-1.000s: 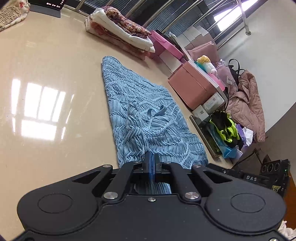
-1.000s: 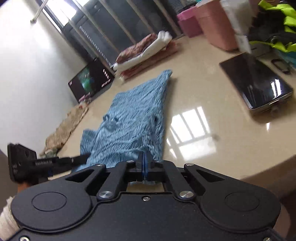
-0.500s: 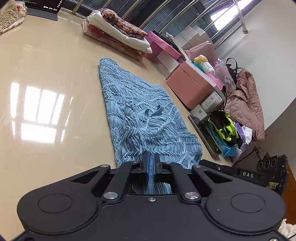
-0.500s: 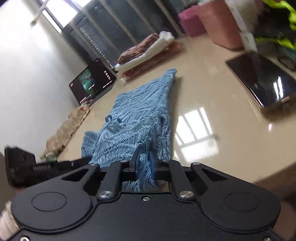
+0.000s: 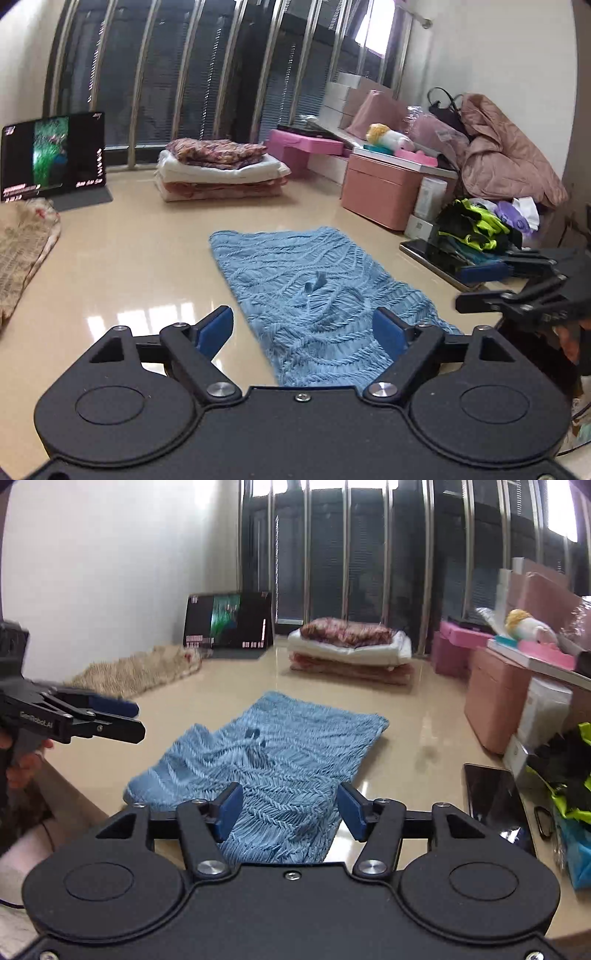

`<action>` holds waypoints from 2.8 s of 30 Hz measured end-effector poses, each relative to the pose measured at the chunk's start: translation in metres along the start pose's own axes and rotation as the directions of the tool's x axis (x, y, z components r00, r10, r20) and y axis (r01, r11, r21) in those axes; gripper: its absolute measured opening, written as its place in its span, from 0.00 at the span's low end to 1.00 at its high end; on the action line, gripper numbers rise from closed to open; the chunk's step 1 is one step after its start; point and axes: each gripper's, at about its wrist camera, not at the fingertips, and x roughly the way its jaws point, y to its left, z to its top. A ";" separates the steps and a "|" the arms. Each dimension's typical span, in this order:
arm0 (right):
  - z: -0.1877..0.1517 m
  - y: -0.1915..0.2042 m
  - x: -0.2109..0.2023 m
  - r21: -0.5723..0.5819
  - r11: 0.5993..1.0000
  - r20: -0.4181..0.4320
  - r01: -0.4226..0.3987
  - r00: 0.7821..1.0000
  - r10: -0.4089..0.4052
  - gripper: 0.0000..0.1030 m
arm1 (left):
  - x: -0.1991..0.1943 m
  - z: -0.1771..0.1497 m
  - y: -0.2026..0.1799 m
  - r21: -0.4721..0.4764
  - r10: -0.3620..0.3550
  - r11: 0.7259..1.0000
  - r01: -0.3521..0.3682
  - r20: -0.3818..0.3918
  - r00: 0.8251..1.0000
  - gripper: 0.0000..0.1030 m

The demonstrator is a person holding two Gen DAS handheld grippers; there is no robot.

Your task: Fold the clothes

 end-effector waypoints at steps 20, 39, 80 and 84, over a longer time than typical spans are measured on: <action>-0.054 0.087 0.037 -0.825 0.527 -0.252 -0.205 0.967 -0.019 0.89 | 0.039 -0.078 -0.094 0.837 0.107 0.521 0.165 -0.255 0.961 0.84; -0.087 0.094 0.018 -0.835 0.526 -0.216 -0.160 0.975 -0.046 0.74 | 0.018 -0.120 -0.090 0.928 0.169 0.358 0.104 -0.174 0.970 0.63; 0.111 -0.045 0.074 -0.273 0.843 -0.480 -0.463 0.825 0.298 0.08 | 0.102 0.089 -0.034 0.697 0.097 0.633 0.335 -0.501 0.860 0.09; 0.096 -0.095 0.141 0.018 0.914 -0.495 -0.405 0.791 0.360 0.14 | 0.168 0.089 0.007 0.479 0.039 0.815 0.326 -0.607 0.793 0.22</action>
